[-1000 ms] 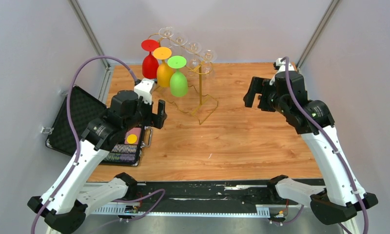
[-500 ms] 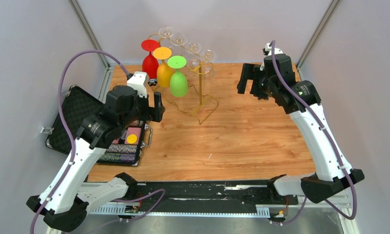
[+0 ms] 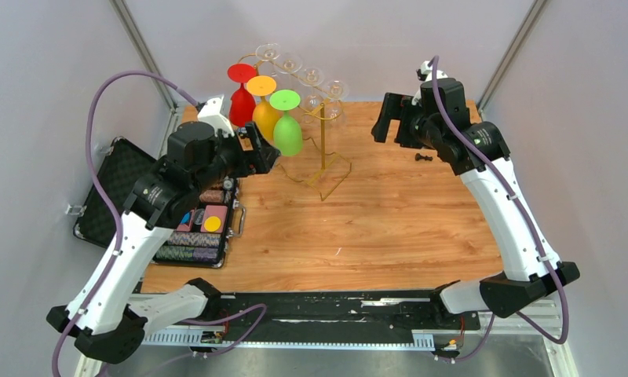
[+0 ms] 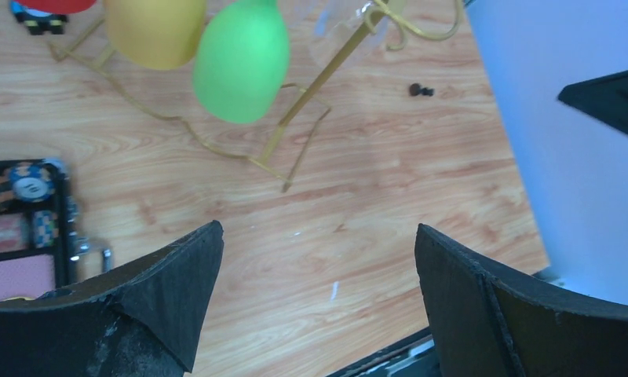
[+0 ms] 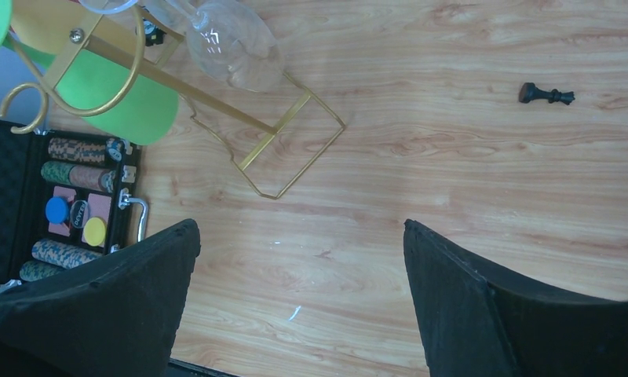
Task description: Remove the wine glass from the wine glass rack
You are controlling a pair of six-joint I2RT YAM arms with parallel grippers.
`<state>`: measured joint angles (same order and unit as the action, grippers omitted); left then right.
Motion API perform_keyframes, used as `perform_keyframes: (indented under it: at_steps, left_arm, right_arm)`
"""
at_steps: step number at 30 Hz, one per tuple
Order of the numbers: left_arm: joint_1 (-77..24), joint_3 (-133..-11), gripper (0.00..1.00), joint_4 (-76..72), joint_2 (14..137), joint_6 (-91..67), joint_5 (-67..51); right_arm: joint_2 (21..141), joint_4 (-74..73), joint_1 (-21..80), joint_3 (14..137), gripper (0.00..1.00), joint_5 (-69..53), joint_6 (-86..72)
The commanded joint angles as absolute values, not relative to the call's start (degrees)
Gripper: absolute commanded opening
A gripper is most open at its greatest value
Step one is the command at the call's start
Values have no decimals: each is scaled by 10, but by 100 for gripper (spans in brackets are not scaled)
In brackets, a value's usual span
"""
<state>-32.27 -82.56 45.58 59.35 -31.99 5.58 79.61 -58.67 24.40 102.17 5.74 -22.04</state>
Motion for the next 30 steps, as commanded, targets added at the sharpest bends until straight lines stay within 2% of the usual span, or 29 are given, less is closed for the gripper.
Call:
perform_keyframes:
  at_steps: [1,8,17,25,30]
  left_arm:
    - [-301,-845,98,373,608,-417,9]
    - [-226,-813,88,261,642,-531,-90]
    - [-184,-812,76,216,705,-601,-111]
    - [-144,-802,57,192,727,-645,-121]
    - [-129,-804,52,180,745,-658,-133]
  right_arm:
    - [774,-553,243,1021,99,47,-229]
    - [721,-546,244,980,99,44,-230]
    - [657,-545,243,929,99,38,-230]
    - [630,-545,244,917,98,40,-228]
    - [628,-545,243,912,98,42,-227]
